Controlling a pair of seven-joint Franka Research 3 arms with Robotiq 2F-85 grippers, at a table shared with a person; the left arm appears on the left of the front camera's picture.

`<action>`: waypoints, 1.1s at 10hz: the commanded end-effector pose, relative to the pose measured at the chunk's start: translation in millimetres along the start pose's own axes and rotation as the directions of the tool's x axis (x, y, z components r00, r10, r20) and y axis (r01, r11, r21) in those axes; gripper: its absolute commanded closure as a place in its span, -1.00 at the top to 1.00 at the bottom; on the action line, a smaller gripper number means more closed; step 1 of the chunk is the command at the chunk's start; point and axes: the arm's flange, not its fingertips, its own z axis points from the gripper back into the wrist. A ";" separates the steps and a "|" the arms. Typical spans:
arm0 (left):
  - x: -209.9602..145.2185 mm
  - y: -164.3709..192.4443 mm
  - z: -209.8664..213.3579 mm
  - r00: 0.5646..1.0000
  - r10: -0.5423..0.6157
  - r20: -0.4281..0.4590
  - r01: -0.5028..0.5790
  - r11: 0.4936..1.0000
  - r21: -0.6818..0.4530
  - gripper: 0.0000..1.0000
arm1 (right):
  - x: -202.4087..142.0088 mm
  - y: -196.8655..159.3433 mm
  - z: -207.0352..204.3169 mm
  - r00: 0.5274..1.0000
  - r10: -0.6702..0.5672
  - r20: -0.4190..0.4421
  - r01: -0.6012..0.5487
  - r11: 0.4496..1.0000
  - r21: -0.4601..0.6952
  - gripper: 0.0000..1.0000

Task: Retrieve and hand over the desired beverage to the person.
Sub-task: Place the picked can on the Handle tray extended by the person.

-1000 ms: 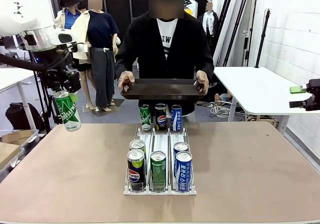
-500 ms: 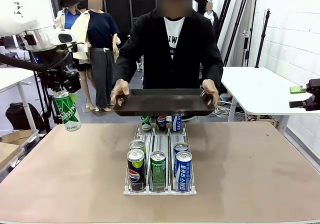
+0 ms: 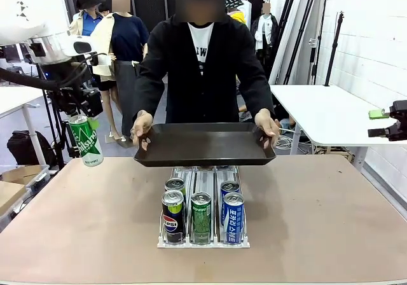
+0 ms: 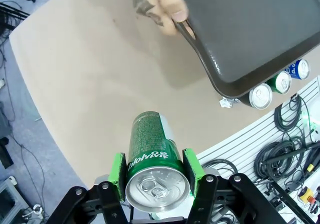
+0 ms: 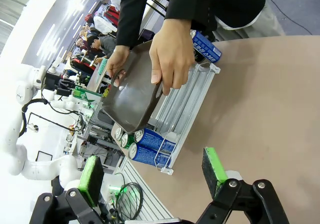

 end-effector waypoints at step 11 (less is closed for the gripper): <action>98.2 -91.6 130.3 0.982 -0.188 0.007 0.188 0.982 0.026 -1.00 | -0.9 0.5 -0.5 1.000 0.001 0.006 -0.001 1.000 0.012 1.00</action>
